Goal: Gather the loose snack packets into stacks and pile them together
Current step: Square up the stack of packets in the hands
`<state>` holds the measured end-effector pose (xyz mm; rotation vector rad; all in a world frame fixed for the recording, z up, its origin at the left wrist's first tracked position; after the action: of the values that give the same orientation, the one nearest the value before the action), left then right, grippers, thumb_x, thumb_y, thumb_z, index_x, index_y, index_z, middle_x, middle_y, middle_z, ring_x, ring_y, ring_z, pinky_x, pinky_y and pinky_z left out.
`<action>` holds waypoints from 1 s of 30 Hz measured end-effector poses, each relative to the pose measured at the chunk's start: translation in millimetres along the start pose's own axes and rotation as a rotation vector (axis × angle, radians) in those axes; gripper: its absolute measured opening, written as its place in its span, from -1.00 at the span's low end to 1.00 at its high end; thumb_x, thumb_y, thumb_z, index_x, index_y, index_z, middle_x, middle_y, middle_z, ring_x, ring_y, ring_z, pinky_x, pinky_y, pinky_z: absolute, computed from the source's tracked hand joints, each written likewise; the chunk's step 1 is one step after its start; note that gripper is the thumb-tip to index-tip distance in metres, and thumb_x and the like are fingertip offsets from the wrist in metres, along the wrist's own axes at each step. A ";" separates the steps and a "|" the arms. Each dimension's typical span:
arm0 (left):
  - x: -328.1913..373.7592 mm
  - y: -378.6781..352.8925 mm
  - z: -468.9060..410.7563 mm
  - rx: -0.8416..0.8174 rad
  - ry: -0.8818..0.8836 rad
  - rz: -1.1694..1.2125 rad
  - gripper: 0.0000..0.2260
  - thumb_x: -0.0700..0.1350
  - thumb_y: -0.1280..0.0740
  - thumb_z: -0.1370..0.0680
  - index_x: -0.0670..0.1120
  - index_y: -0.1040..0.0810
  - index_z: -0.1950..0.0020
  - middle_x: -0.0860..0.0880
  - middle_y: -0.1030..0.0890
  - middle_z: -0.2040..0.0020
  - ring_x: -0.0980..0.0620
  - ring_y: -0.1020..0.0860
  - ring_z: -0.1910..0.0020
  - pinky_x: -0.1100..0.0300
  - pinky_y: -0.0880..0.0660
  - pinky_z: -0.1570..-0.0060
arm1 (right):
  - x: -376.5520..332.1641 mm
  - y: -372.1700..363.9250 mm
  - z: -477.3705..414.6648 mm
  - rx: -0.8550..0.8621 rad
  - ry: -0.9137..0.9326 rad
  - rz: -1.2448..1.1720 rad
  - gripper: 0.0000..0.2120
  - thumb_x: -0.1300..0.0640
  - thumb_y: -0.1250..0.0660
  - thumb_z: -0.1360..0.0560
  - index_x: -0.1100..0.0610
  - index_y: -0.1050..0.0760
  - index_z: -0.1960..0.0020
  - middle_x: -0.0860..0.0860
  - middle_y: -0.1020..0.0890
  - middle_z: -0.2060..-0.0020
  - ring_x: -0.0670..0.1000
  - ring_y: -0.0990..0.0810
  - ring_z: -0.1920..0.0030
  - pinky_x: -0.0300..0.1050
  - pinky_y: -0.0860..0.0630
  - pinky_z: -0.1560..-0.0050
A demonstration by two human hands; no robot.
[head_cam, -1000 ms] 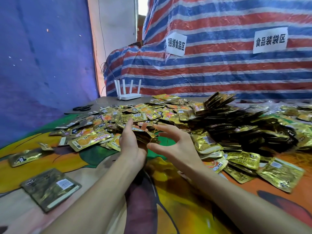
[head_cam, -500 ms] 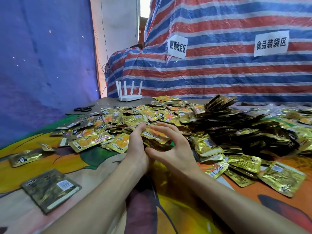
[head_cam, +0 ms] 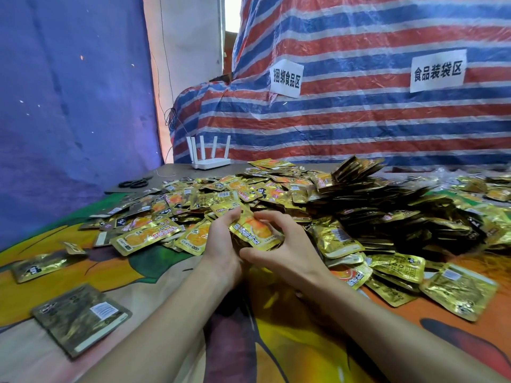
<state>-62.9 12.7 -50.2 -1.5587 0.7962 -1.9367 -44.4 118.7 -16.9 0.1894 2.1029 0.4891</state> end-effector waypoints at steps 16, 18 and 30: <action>1.7 -5.4 1.9 0.021 -0.160 -0.190 -0.52 0.25 -0.48 -0.35 -0.14 -0.67 0.02 -0.07 -0.66 0.13 -0.08 -0.65 0.15 0.00 -0.56 0.02 | -23.6 27.7 -16.6 -0.032 0.001 0.364 -0.29 -0.13 -0.49 -0.23 -0.10 -0.20 -0.26 -0.11 -0.57 0.09 -0.12 -0.58 0.23 -0.21 -0.51 0.27; 9.4 7.1 1.0 0.148 -0.243 -0.204 -0.57 0.24 -0.38 -0.47 -0.13 -0.59 -0.03 -0.06 -0.65 0.08 -0.04 -0.64 0.11 0.04 -0.51 0.06 | -28.2 44.0 -35.9 0.013 0.004 0.503 -0.41 -0.10 -0.49 -0.30 -0.06 -0.24 -0.18 0.01 -0.56 0.04 0.05 -0.57 0.11 -0.05 -0.50 0.18; 22.0 34.3 2.3 0.419 -0.350 -0.181 -0.78 -0.01 -0.27 -0.62 -0.10 -0.54 0.13 -0.03 -0.57 0.21 0.02 -0.51 0.35 0.16 -0.36 0.33 | 27.9 70.6 -143.4 0.108 -0.196 1.292 -0.63 -0.10 -0.35 -0.54 0.11 -0.47 -0.22 0.25 -0.53 -0.20 0.26 -0.46 -0.22 0.11 -0.38 -0.20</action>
<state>-63.7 -27.0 -59.9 -1.6728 0.0972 -1.7318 -183.1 153.1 59.9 1.6192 1.5742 1.0204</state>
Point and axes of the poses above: each hand's wrist, its own z-axis away from the middle knuckle, its own y-axis out of the back of the hand, x = y × z, the point moved 7 cm from there along -z, towards the middle knuckle
